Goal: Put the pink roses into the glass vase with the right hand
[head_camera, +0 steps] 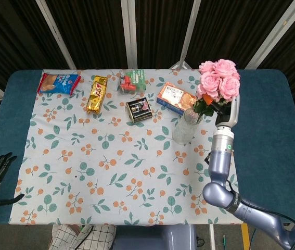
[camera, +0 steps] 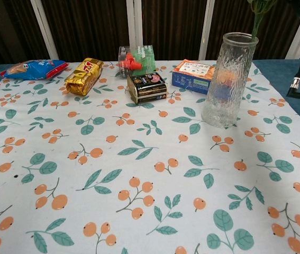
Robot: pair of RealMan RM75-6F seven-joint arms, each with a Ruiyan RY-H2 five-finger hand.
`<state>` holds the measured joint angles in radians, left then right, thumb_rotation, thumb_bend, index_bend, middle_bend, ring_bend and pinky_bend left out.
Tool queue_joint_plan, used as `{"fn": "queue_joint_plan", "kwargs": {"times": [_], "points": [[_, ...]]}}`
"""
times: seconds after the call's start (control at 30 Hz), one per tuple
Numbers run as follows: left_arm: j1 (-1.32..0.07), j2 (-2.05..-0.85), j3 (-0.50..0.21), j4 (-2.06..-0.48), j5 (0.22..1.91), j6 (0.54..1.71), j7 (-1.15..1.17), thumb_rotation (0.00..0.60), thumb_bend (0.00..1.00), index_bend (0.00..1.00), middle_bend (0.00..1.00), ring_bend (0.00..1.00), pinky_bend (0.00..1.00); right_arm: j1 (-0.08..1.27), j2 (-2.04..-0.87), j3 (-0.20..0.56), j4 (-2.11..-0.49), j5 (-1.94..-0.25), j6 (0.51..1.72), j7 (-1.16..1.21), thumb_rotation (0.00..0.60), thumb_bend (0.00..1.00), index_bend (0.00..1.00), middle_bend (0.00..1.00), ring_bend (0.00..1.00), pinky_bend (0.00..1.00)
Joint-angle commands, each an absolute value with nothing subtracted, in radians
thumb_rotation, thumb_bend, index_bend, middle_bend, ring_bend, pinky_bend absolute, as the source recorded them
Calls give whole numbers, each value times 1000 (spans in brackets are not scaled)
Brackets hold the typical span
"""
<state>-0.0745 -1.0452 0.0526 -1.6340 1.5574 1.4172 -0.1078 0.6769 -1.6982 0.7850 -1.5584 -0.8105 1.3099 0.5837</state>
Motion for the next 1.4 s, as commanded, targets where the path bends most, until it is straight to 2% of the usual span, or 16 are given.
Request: {"fn": "queue_joint_plan", "kwargs": {"times": [0.03, 0.4, 0.87, 0.97, 1.17, 1.27, 1.33, 1.4], "points": [[-74, -1045, 55, -1634, 1563, 1419, -105, 600, 0, 0, 0, 0, 0, 654, -1703, 756, -1576, -819, 1317, 581, 600, 285, 486, 506, 486, 365], [-73, -1048, 56, -1635, 1566, 1421, -99, 600, 0, 0, 0, 0, 0, 627, -1723, 666, -1583, -863, 1317, 534, 600, 284, 486, 506, 486, 365], [-77, -1043, 55, -1637, 1561, 1413, -114, 600, 0, 0, 0, 0, 0, 706, -1766, 711, -1471, -842, 1263, 481, 600, 285, 484, 506, 482, 365], [-77, -1042, 55, -1638, 1561, 1411, -115, 600, 0, 0, 0, 0, 0, 702, -1768, 710, -1467, -839, 1267, 473, 600, 284, 461, 501, 468, 314], [-76, -1042, 54, -1640, 1559, 1414, -116, 600, 0, 0, 0, 0, 0, 686, -1767, 690, -1482, -846, 1267, 455, 600, 285, 356, 427, 383, 219], [-76, -1043, 54, -1640, 1558, 1414, -114, 600, 0, 0, 0, 0, 0, 678, -1763, 682, -1497, -856, 1266, 453, 600, 285, 227, 313, 267, 130], [-76, -1043, 53, -1640, 1558, 1415, -114, 600, 0, 0, 0, 0, 0, 674, -1758, 675, -1510, -863, 1264, 449, 600, 284, 79, 191, 142, 39], [-75, -1043, 53, -1641, 1558, 1416, -115, 600, 0, 0, 0, 0, 0, 667, -1750, 663, -1529, -875, 1261, 443, 600, 284, 7, 103, 53, 1]]}}
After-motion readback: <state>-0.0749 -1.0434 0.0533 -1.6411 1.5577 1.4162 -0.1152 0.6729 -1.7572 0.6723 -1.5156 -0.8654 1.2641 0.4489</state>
